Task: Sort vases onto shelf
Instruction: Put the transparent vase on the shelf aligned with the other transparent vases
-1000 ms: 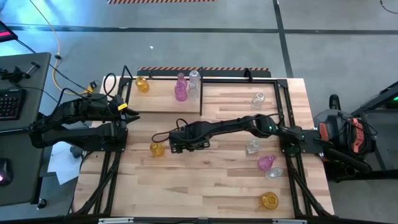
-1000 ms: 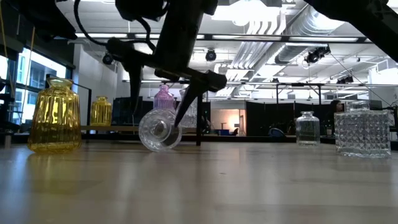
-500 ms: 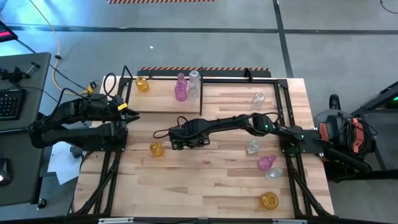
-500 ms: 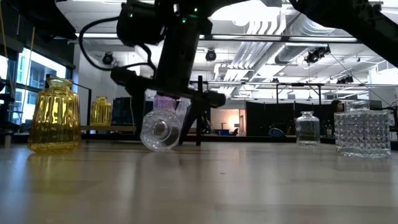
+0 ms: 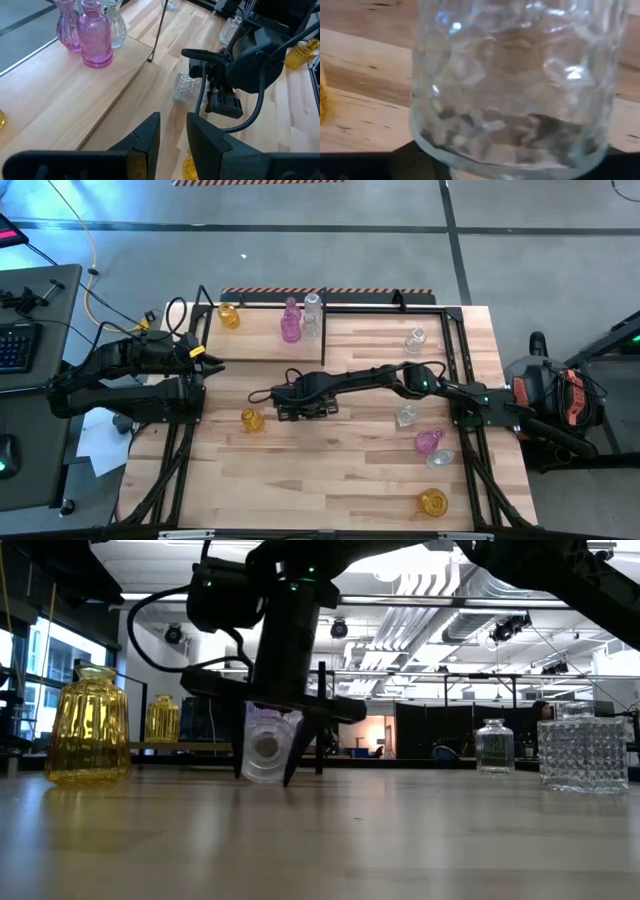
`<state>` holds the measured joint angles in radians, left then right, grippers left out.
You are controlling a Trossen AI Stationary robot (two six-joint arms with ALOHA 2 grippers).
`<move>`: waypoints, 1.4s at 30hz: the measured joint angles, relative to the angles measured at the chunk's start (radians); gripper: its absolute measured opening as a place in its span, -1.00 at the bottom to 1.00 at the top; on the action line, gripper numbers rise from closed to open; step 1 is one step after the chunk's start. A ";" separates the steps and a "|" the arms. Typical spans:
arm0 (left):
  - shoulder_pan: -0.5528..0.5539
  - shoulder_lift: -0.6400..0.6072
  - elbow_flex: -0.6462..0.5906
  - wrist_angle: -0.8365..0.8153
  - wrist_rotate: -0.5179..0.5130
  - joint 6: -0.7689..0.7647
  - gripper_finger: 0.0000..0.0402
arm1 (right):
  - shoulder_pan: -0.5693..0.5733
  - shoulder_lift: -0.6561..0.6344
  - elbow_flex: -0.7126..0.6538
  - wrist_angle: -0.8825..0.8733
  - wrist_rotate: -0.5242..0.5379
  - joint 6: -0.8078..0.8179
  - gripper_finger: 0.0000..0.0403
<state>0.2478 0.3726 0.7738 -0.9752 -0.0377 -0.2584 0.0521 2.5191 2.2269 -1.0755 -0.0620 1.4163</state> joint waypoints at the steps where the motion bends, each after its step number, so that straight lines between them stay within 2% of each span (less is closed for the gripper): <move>1: 0.000 0.000 0.000 0.000 -0.001 0.000 -0.56 | 0.000 0.000 0.000 -0.005 -0.001 -0.002 -0.04; 3: 0.000 0.000 0.000 0.000 -0.002 0.000 -0.56 | 0.000 -0.002 0.002 0.011 0.000 -0.010 -0.16; 10: 0.000 0.000 0.000 0.000 -0.004 -0.001 -0.56 | 0.001 -0.001 0.003 0.007 -0.030 -0.044 -0.16; 16: 0.000 0.000 0.000 0.000 -0.005 -0.001 -0.56 | 0.003 0.007 0.068 -0.037 -0.184 -0.133 -0.16; 19: 0.000 0.000 0.000 0.000 -0.008 0.000 -0.56 | 0.005 0.007 0.127 -0.105 -0.219 -0.185 -0.16; 25: 0.000 0.007 0.000 0.000 0.003 0.074 -0.56 | -0.026 -0.056 0.123 -0.187 -0.334 -0.303 -0.16; 28: 0.000 0.042 0.001 -0.001 0.006 0.121 -0.56 | -0.045 -0.090 0.123 -0.233 -0.353 -0.380 -0.16; 32: 0.000 0.114 0.001 0.019 -0.002 0.171 -0.56 | -0.090 -0.132 0.128 -0.206 -0.367 -0.459 -0.16; 35: 0.000 0.177 0.001 0.078 -0.040 0.219 -0.56 | -0.134 -0.173 0.128 -0.155 -0.373 -0.508 -0.16; 42: 0.000 0.309 0.001 0.266 -0.213 0.362 -0.56 | -0.227 -0.239 0.128 -0.101 -0.437 -0.628 -0.16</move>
<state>0.2478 0.6816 0.7746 -0.7091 -0.2512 0.1031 -0.1745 2.2804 2.3550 -1.1769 -0.4991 0.7886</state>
